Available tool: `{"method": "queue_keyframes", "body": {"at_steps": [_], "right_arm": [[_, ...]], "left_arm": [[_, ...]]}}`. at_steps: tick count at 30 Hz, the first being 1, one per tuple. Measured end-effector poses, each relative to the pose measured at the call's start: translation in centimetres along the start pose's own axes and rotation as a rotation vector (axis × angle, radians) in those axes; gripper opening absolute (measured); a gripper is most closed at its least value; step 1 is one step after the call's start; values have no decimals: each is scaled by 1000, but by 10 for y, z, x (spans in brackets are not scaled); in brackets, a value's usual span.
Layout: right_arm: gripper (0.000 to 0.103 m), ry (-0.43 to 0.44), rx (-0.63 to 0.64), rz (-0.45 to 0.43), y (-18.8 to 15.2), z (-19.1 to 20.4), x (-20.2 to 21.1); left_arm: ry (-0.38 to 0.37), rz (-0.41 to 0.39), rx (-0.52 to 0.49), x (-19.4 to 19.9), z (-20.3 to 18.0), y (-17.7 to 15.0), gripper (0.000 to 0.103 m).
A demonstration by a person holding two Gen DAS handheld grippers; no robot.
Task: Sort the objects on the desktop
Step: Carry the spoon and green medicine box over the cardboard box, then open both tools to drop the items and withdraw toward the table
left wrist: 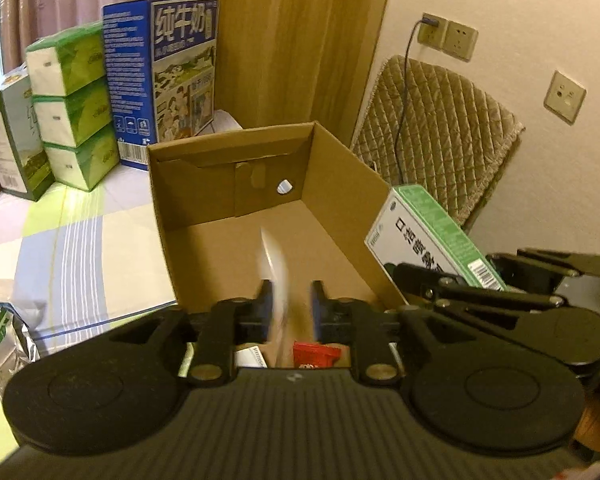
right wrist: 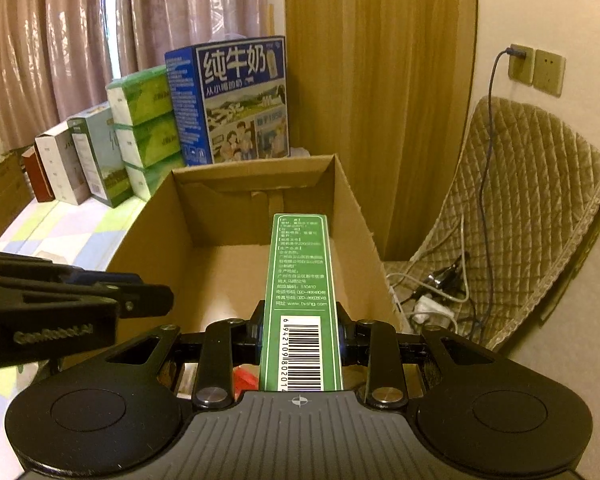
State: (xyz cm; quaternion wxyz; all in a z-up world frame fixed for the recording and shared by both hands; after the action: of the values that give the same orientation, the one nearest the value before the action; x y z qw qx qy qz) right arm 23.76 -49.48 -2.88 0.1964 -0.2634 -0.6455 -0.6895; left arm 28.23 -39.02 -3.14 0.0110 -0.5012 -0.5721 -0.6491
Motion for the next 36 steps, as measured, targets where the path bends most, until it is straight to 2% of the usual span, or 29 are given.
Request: {"method": "queue_keyframes", "body": {"at_steps": [6, 9, 12, 15, 20, 25, 32, 36], "right_arm": [[28, 10, 4, 5, -2, 6, -4], [28, 18, 4, 4, -2, 11, -6], [28, 34, 3, -21, 0, 16, -6], [39, 29, 4, -30, 1, 20, -3], [46, 33, -11, -42, -3, 26, 15], [61, 41, -14, -55, -11, 38, 38], [68, 77, 5, -75, -14, 65, 73], [80, 96, 1, -101, -16, 82, 94]], "left_arm": [[8, -20, 29, 10, 14, -5, 21], [22, -37, 48, 21, 22, -8, 26], [38, -48, 60, 34, 29, -13, 27], [61, -48, 82, 44, 39, -22, 31], [79, -52, 109, 62, 51, -35, 36], [93, -49, 142, 81, 59, -51, 40], [119, -52, 173, 113, 69, -72, 48], [141, -54, 178, 134, 78, -82, 53]]}}
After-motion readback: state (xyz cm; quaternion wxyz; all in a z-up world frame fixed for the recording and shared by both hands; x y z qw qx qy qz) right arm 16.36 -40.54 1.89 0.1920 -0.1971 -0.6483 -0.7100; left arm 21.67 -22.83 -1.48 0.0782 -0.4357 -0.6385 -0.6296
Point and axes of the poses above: each gripper's, at about its wrist camera, not at the fingertips, and x roughly against the way its jaws point, z to its left, y to its top, the point moved 5 cm from there along -x, roughly the way its jaws point, and after that the axes turned 1 degree about x, right-handed, at the moved point
